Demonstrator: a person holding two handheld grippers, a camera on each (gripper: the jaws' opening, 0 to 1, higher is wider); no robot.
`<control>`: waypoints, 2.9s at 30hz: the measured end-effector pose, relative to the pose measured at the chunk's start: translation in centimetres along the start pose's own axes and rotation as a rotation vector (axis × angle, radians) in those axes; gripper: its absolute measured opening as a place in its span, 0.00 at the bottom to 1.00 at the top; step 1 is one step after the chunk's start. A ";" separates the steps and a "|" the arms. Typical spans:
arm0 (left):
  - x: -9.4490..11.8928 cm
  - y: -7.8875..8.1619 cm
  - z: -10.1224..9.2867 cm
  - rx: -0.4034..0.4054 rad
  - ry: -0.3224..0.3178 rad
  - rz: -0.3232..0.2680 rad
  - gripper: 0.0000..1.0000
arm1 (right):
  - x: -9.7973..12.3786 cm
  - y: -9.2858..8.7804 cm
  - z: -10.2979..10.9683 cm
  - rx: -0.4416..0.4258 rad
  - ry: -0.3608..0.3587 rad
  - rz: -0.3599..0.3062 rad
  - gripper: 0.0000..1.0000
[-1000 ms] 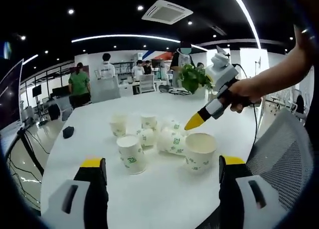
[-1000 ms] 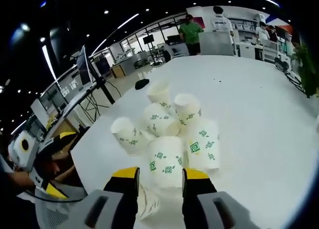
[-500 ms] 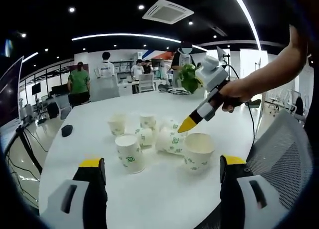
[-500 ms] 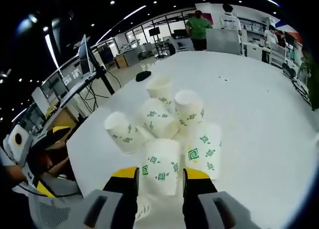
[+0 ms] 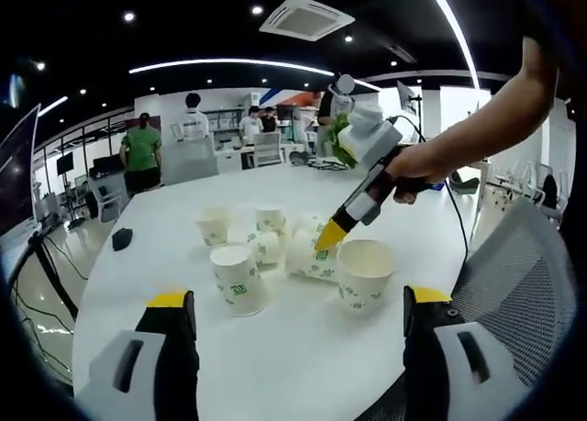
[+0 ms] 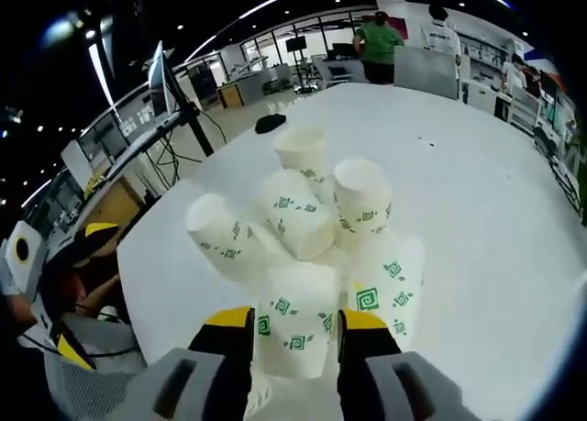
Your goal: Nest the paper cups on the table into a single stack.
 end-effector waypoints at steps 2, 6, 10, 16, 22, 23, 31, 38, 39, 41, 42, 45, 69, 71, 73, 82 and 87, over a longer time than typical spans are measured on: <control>0.0 0.0 -0.1 -0.001 -0.002 0.003 0.93 | -0.4 0.0 0.0 0.016 0.005 0.011 0.34; 0.0 -0.1 0.0 -0.003 -0.003 0.009 0.92 | -1.0 -0.2 -0.1 0.040 0.015 0.031 0.34; 0.0 -0.3 0.1 -0.006 -0.001 0.014 0.92 | -1.3 -0.3 -0.1 0.063 0.023 0.053 0.36; 0.0 -0.4 0.2 -0.003 0.001 0.012 0.91 | -2.4 -0.3 -0.1 0.079 0.036 0.077 0.37; 0.0 -0.5 0.1 -0.005 -0.003 0.021 0.91 | -2.8 -0.5 0.0 0.104 0.047 0.103 0.38; 0.0 -0.5 0.2 -0.006 -0.003 0.021 0.91 | -2.8 -0.6 -0.1 0.107 0.048 0.108 0.38; 0.0 -0.4 0.2 -0.009 0.005 0.021 0.91 | -3.3 -1.2 0.0 0.121 0.057 0.149 0.39; 0.0 -0.4 0.4 -0.016 0.010 0.016 0.91 | -3.7 -1.2 0.0 0.140 0.061 0.153 0.39; 0.0 -0.5 0.4 -0.016 0.011 0.017 0.91 | -3.8 -1.2 0.0 0.141 0.061 0.153 0.38; 0.1 -0.5 0.5 -0.016 0.012 0.018 0.91 | -3.6 -1.2 0.1 0.141 0.061 0.152 0.38; 0.1 -0.5 0.5 -0.014 0.012 0.017 0.91 | -3.5 -1.2 0.2 0.142 0.060 0.153 0.38; 0.1 -0.5 0.5 -0.013 0.012 0.015 0.91 | -3.2 -0.9 0.2 0.146 0.058 0.141 0.37; 0.0 -0.1 0.0 0.005 0.000 0.002 0.92 | -0.8 2.3 0.9 0.119 0.058 0.007 0.37; 0.0 -0.1 -0.1 0.002 -0.004 0.003 0.92 | -0.6 2.5 0.9 0.116 0.057 -0.001 0.37; 0.0 0.0 -0.1 0.002 -0.005 0.002 0.92 | -0.2 2.6 0.9 0.117 0.056 -0.010 0.37; -0.1 0.4 -0.4 0.020 -0.028 0.003 0.91 | 1.1 3.7 0.8 0.100 0.051 -0.072 0.37; -0.3 1.4 -0.3 0.052 -0.039 -0.001 0.88 | 2.3 4.2 0.8 0.094 0.047 -0.104 0.37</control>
Point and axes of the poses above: the point that each gripper's makers call its tool centre point, and the gripper's own axes: x roughly backward along the fingers, z roughly to its left, y roughly out of its top, the point moved 3 cm from there along x, roughly backward along the fingers, and after that the axes turned 15 degrees about -z, right-handed, at the moved point
